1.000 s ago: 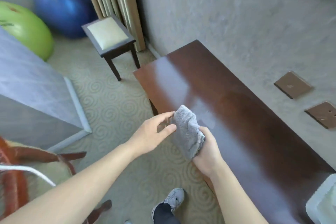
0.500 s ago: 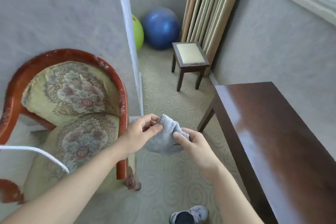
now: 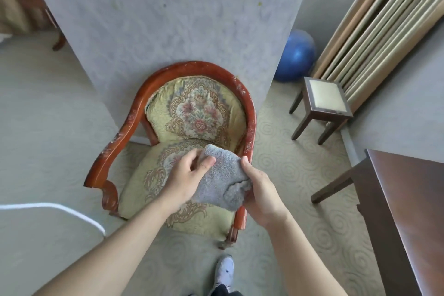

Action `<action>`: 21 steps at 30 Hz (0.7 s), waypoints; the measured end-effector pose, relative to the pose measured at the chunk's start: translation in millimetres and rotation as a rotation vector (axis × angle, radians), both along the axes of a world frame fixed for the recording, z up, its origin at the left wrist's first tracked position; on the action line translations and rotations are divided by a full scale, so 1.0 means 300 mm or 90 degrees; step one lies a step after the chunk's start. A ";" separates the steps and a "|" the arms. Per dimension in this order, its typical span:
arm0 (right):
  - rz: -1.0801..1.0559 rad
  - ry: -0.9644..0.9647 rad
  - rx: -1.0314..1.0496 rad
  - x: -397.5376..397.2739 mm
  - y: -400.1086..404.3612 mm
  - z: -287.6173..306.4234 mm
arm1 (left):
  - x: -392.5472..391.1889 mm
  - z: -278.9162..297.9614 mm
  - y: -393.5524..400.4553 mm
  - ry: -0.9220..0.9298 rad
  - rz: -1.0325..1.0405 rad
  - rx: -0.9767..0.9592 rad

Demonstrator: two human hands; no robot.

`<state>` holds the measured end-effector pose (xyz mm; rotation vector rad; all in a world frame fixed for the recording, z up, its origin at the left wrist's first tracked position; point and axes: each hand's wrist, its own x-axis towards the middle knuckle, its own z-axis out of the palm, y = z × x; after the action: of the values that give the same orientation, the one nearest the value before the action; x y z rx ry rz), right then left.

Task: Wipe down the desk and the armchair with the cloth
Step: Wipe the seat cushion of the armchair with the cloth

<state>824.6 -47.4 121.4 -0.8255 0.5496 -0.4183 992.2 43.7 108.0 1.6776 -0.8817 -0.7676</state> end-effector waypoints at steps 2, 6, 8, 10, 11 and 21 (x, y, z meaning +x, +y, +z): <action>0.012 -0.069 0.103 0.046 0.003 -0.028 | 0.027 0.006 0.008 0.020 0.041 -0.027; 0.124 -0.089 0.152 0.139 0.030 -0.107 | 0.088 0.006 0.022 0.047 0.074 -0.038; 0.205 -0.090 0.167 0.197 0.062 -0.157 | 0.126 -0.022 0.034 0.052 0.071 -0.010; 0.234 -0.054 0.209 0.250 0.074 -0.220 | 0.172 -0.064 0.053 0.074 0.094 0.015; 0.241 -0.040 0.224 0.278 0.074 -0.243 | 0.198 -0.090 0.063 0.089 0.112 0.025; 0.092 0.061 0.305 0.505 0.024 -0.409 | 0.512 -0.376 0.136 -0.012 0.078 0.275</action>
<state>976.0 -40.2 -1.4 -0.4201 0.6428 -0.1038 1145.7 84.6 -4.7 2.0989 -0.6451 -0.9038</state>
